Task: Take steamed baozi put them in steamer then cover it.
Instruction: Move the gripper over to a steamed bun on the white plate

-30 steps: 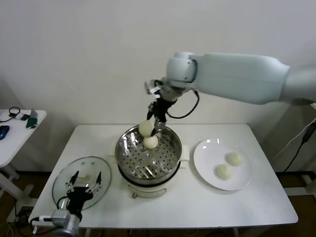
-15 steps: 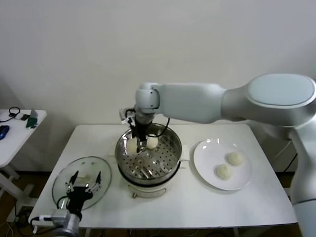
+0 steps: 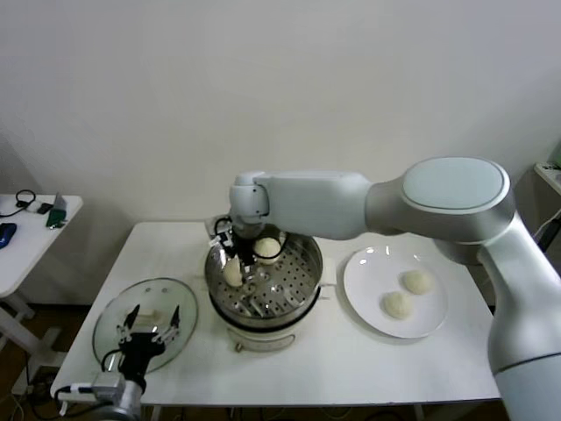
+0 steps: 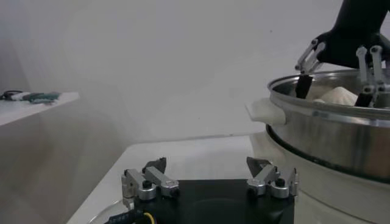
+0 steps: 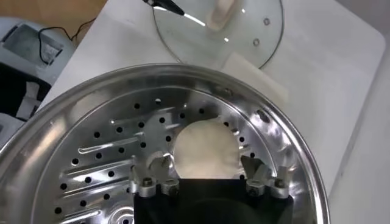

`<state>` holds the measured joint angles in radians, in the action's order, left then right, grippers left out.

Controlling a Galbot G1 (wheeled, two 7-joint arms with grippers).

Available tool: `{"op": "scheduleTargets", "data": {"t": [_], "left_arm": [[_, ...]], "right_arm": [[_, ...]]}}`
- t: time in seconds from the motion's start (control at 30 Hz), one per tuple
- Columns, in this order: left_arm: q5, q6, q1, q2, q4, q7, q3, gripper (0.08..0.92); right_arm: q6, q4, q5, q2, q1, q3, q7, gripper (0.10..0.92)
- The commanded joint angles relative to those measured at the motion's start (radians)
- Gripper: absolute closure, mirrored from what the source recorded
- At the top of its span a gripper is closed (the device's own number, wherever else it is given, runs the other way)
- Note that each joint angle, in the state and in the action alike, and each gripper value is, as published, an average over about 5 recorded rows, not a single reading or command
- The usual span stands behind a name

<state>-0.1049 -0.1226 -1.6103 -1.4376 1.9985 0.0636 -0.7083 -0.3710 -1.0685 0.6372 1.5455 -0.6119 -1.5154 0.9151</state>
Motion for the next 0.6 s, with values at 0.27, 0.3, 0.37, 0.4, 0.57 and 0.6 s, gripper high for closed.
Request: {"op": "scheduleTargets", "data": {"t": [0.27,0.3,0.37,0.4,0.57,0.6], "left_arm": [[0.012,-0.016,0.01,-0.004,0.007,0.002,0.004,0.177],[0.013,-0.018,0.011,-0.003,0.007,0.002,0.003,0.177],[0.014,-0.021,0.013,-0.003,0.006,0.003,0.003,0.177],[0.014,-0.022,0.014,-0.002,0.006,0.003,0.003,0.177],[0.019,-0.023,0.017,-0.003,0.002,0.003,0.008,0.177],[0.02,-0.023,0.018,-0.004,0.001,0.003,0.009,0.177]], "right_arm": [[0.146,-0.179,0.131,-0.439,-0.363,-0.061,0.218,0.202],[0.151,-0.2,0.136,-0.492,-0.39,-0.088,0.225,0.202],[0.16,-0.238,0.124,-0.583,-0.431,-0.147,0.235,0.203],[0.166,-0.257,0.106,-0.625,-0.446,-0.178,0.238,0.203],[0.176,-0.359,-0.035,-0.828,-0.434,-0.301,0.218,0.203],[0.172,-0.377,-0.069,-0.862,-0.414,-0.311,0.207,0.203]]}}
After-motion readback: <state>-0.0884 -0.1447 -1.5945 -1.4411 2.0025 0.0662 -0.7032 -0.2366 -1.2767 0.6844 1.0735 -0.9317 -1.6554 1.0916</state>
